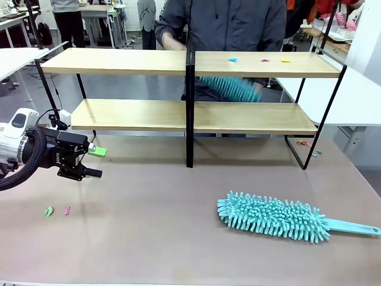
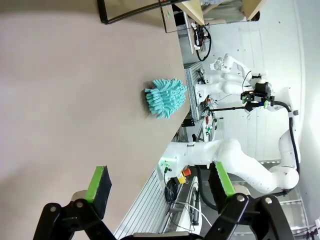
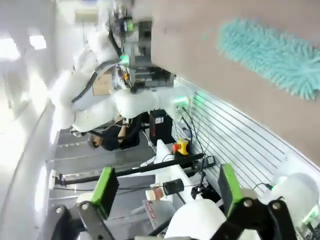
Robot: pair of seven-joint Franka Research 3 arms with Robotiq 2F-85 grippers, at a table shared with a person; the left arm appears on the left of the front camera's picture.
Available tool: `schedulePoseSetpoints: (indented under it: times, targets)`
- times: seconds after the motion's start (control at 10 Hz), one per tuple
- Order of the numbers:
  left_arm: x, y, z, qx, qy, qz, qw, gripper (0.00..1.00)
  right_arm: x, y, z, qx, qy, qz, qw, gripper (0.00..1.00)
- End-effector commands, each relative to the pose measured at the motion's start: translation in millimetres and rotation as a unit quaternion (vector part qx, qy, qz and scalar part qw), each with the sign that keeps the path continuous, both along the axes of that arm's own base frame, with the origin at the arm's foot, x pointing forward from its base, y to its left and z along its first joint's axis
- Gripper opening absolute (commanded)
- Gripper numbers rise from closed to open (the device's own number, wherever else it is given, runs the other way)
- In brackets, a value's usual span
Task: Clean the shelves.
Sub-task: Place the Duster on the table.
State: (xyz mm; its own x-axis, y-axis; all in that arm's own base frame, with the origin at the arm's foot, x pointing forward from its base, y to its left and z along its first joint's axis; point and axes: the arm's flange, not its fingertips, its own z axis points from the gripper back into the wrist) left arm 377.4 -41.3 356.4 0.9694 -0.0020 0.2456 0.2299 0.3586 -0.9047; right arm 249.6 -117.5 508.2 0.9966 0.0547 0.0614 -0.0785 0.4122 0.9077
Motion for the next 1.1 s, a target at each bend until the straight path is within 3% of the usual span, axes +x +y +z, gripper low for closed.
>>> schedulePoseSetpoints:
  times: [0.0, 1.0]
  targets:
    - [1.1, -2.3, 1.3, -0.006, 0.0, 0.008, 1.0, 1.0, 9.7, -1.3, 9.4, -0.062, -0.007, -0.027, 0.998, 1.0]
    - [1.1, -2.3, 1.3, -0.006, 0.0, 0.008, 1.0, 1.0, 9.7, -1.3, 9.4, -0.062, -0.007, -0.027, 0.998, 1.0]
